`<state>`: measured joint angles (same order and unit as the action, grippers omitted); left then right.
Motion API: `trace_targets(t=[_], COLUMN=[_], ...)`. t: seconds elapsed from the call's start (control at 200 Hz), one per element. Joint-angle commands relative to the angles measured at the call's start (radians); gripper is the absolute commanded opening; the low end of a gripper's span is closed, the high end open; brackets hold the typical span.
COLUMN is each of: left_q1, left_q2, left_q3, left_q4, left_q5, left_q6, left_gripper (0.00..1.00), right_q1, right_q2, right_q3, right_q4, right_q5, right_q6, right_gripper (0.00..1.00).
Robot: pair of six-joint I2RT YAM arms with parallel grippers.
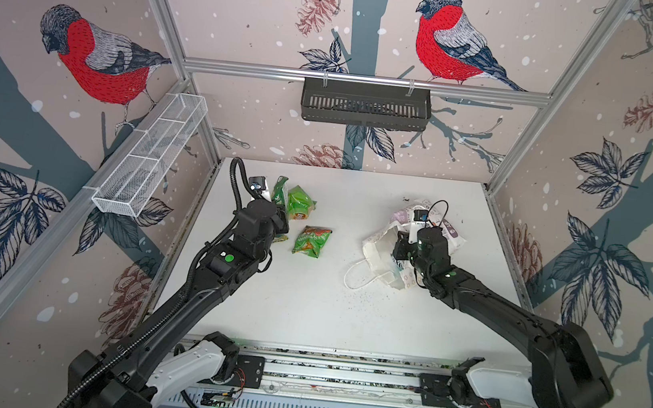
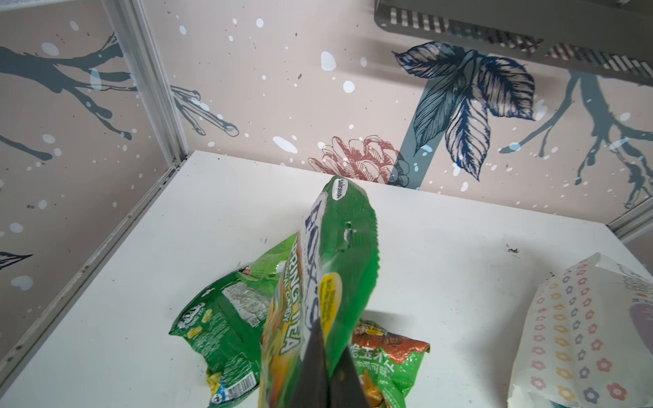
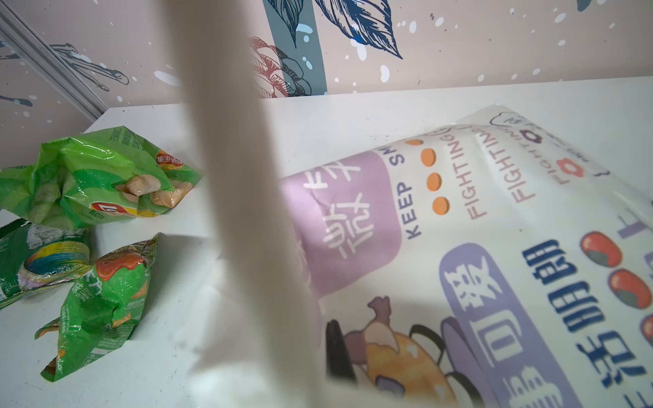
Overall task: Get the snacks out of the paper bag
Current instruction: 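Carry the green packet with the left gripper over the other packets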
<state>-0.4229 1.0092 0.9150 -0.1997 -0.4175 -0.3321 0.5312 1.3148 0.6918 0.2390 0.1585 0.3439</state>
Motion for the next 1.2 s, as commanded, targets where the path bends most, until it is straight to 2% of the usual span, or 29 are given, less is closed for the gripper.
trace_targets(t=[0.0, 0.14, 0.54, 0.78, 1.196], left_q1=[0.083, 0.200, 0.340, 0.363, 0.418], left_q2=[0.020, 0.040, 0.073, 0.080, 0.194], left_q3=[0.020, -0.006, -0.081, -0.102, -0.072], left_q4=[-0.082, -0.053, 0.005, 0.003, -0.038], left_q5=[0.097, 0.204, 0.206, 0.163, 0.234], left_q6=[0.026, 0.021, 0.018, 0.028, 0.003], left_gripper=[0.00, 0.00, 0.00, 0.00, 0.00], right_q1=[-0.002, -0.003, -0.008, -0.010, -0.011], right_q2=[-0.006, -0.006, 0.013, 0.053, 0.060], right_q3=[-0.002, -0.008, -0.009, -0.003, -0.001], right_q4=[0.010, 0.020, 0.023, 0.025, 0.022], right_q5=[0.010, 0.015, 0.026, 0.024, 0.006], right_q6=[0.013, 0.011, 0.013, 0.018, 0.028], right_gripper=[0.00, 0.00, 0.00, 0.00, 0.00])
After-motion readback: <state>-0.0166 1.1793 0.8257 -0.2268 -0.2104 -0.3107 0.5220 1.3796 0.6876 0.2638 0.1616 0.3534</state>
